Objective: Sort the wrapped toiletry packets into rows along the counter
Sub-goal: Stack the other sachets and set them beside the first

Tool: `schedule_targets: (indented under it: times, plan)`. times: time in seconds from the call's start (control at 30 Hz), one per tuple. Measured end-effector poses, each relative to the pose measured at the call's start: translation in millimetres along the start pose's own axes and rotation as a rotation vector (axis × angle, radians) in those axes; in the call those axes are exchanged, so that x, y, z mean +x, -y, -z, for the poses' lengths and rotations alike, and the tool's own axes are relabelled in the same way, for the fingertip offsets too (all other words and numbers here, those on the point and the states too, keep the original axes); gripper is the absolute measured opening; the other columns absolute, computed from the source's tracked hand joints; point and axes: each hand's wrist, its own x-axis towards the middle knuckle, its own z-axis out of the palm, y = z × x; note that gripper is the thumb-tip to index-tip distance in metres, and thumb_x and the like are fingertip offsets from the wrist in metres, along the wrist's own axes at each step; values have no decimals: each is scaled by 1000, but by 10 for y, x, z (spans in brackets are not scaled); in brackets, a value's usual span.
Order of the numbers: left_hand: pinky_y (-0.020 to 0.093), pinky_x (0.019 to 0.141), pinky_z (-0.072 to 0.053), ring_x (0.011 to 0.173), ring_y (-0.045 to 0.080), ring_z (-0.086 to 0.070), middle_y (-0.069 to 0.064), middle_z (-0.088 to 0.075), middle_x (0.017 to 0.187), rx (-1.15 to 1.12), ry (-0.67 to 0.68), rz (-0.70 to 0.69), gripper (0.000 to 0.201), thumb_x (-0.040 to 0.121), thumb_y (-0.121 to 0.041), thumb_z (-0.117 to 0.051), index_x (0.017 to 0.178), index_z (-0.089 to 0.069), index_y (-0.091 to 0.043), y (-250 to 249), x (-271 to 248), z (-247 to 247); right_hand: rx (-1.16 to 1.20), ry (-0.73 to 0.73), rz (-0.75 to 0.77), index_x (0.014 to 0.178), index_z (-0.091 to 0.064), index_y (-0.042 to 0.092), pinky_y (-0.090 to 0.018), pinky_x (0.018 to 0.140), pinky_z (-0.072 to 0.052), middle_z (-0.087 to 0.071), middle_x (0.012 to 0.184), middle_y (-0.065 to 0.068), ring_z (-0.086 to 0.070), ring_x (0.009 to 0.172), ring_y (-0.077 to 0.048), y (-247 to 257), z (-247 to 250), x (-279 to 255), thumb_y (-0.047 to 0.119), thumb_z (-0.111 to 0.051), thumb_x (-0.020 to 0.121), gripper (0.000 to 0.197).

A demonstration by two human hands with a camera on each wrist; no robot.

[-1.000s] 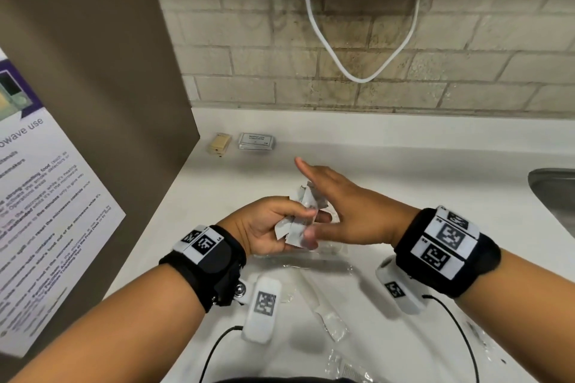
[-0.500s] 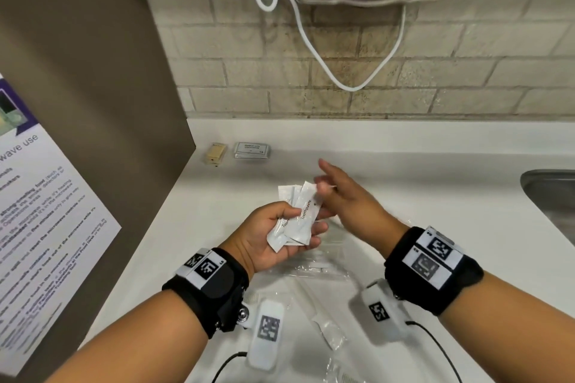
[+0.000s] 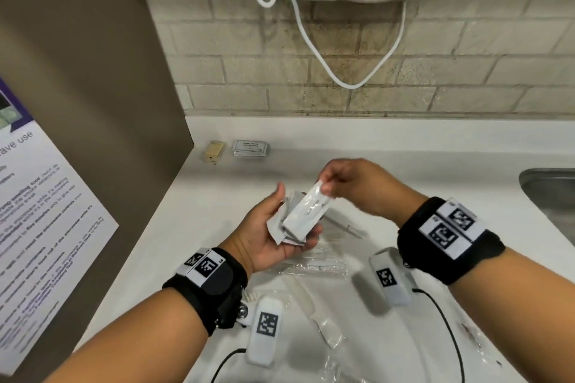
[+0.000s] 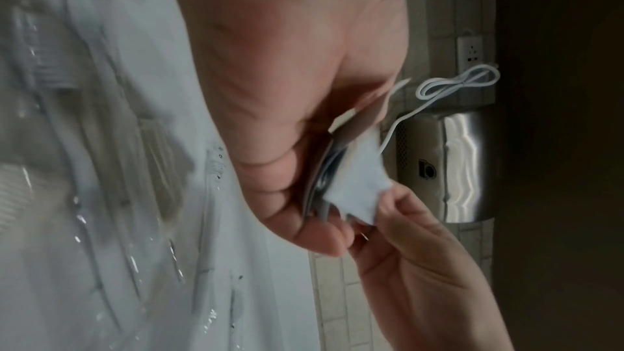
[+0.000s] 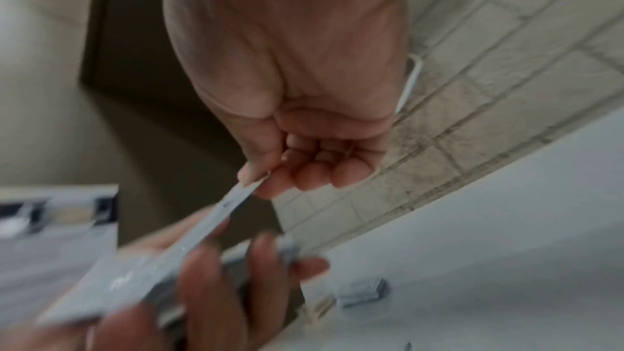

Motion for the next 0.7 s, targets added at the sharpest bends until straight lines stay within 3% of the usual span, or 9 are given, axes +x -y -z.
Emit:
schedule_targets:
  times: [0.07, 0.13, 0.23, 0.3, 0.37, 0.43, 0.47, 0.57, 0.7]
  plan:
    - [36, 68, -56, 80, 31, -68, 18, -67, 95, 3, 11, 22, 62, 91, -58, -39, 105, -66, -4, -3, 24, -57, -199, 41, -16, 79, -63, 24, -23, 65, -46, -62, 71, 9, -58, 65, -7, 29, -175, 7, 14, -65, 87, 13]
    - [31, 63, -54, 72, 27, -66, 14, -65, 84, -14, 11, 14, 35, 89, -38, -47, 95, -63, -7, 9, 13, -154, -354, -80, 23, 88, -63, 22, -28, 68, -48, -59, 81, 7, -59, 74, -13, 15, -288, 21, 22, -64, 87, 2]
    - [26, 58, -46, 65, 18, -58, 5, -63, 75, -49, -56, -50, 15, 82, -19, -52, 96, -56, -14, -10, 44, -167, -279, -300, 176, 95, -60, 21, -22, 72, -45, -52, 95, 6, -54, 81, -10, 1, -332, -41, 39, -65, 85, 21]
    - [28, 63, -50, 71, 18, -61, 4, -63, 80, -94, -106, -97, 23, 87, -23, -56, 110, -54, -19, -31, 84, -121, -240, -250, 316, 96, -61, 22, -19, 72, -43, -52, 96, 6, -54, 84, -10, 88, -399, -162, 54, -67, 76, 38]
    - [31, 72, -53, 78, 19, -67, 6, -67, 84, -100, -100, -106, 32, 94, -38, -51, 105, -67, -12, -51, 78, -117, -430, -204, 453, 92, -63, 20, -26, 70, -45, -54, 92, 3, -53, 81, -14, 138, -546, -277, 60, -69, 70, 46]
    - [28, 71, -55, 72, 18, -69, 6, -70, 75, -104, -68, -96, 49, 96, -45, -44, 81, -74, -10, -51, 89, -116, -603, -266, 551, 80, -63, 15, -35, 64, -46, -56, 84, 0, -51, 74, -19, 109, -703, -310, 45, -70, 75, 31]
    - [28, 70, -56, 71, 18, -69, 6, -69, 72, -110, -68, -97, 47, 97, -45, -45, 80, -71, -10, -52, 83, -139, -645, -320, 587, 77, -63, 14, -37, 62, -46, -57, 82, -1, -51, 72, -21, 82, -749, -290, 33, -69, 77, 20]
    - [27, 68, -54, 71, 17, -62, 4, -61, 69, -145, -180, -132, 32, 95, -41, -50, 91, -58, -11, -73, 121, -65, -598, -375, 685, 75, -65, 11, -40, 62, -45, -61, 81, -3, -54, 72, -26, 39, -771, -268, 15, -65, 82, 7]
    - [28, 60, -53, 66, 14, -52, 0, -49, 77, -236, -273, -151, 24, 91, -34, -58, 102, -49, -15, -163, 194, 155, -316, -398, 762, 82, -68, 1, -36, 65, -50, -65, 86, -8, -62, 77, -25, 120, -642, -332, 13, -58, 91, 18]
